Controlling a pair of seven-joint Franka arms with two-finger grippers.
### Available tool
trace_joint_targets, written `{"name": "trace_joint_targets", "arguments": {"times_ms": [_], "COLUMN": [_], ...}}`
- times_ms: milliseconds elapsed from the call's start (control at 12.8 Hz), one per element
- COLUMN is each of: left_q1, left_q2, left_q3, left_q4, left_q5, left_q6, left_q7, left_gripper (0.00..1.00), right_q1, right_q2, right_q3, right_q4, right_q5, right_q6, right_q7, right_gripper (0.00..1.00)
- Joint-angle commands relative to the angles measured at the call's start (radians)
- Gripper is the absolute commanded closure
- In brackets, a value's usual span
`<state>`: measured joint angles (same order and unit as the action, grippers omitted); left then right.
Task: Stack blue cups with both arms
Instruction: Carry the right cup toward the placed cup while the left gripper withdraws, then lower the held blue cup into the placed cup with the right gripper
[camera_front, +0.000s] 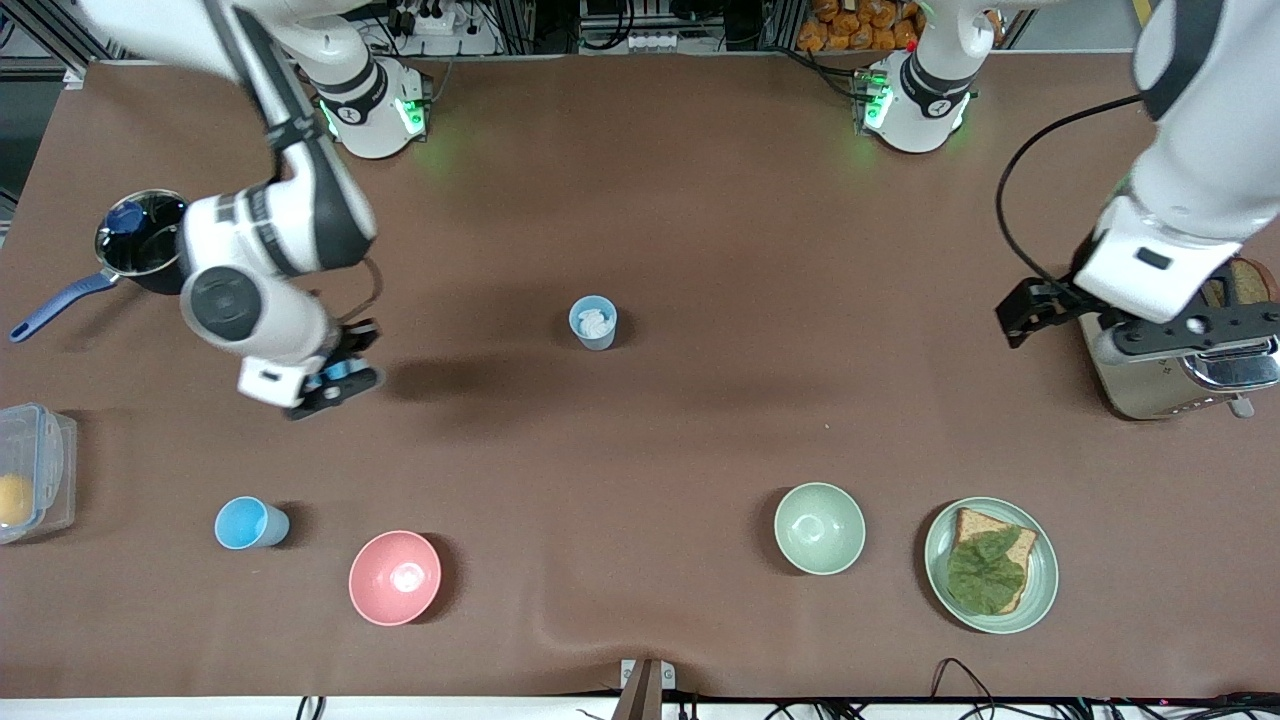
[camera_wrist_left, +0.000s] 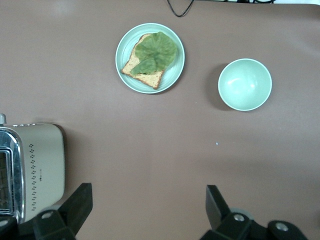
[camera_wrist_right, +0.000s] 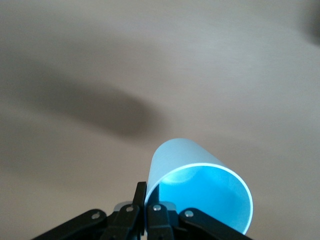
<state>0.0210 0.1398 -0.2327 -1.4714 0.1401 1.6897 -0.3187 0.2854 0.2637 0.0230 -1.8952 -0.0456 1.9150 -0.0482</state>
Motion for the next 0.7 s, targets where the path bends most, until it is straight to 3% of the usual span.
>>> {"name": "trace_joint_targets", "arguments": {"times_ms": [0, 157, 391, 626], "left_q1": [0.021, 0.013, 0.019, 0.016], "left_q2": [-0.06, -0.074, -0.066, -0.06], "left_q3": [0.062, 0.116, 0.125, 0.118], "left_q4": [-0.058, -0.087, -0.081, -0.083], "left_q5": [-0.034, -0.053, -0.066, -0.066], "left_q6": [-0.007, -0.007, -0.008, -0.007], "left_q7": [0.123, 0.171, 0.204, 0.201], "left_gripper": [0.0, 0.0, 0.0, 0.0], "right_q1": [0.153, 0.307, 0.453, 0.54], "right_q2": [-0.001, 0.024, 0.113, 0.189], "right_q3": [-0.017, -0.018, -0.018, -0.02], "right_q4": [0.061, 0.123, 0.194, 0.224], "right_q5": [0.145, 0.145, 0.141, 0.029], "right_q6": [-0.051, -0.042, 0.02, 0.082], "right_q7": [0.169, 0.386, 0.543, 0.643], "right_gripper": [1.0, 1.0, 1.0, 1.0]}}
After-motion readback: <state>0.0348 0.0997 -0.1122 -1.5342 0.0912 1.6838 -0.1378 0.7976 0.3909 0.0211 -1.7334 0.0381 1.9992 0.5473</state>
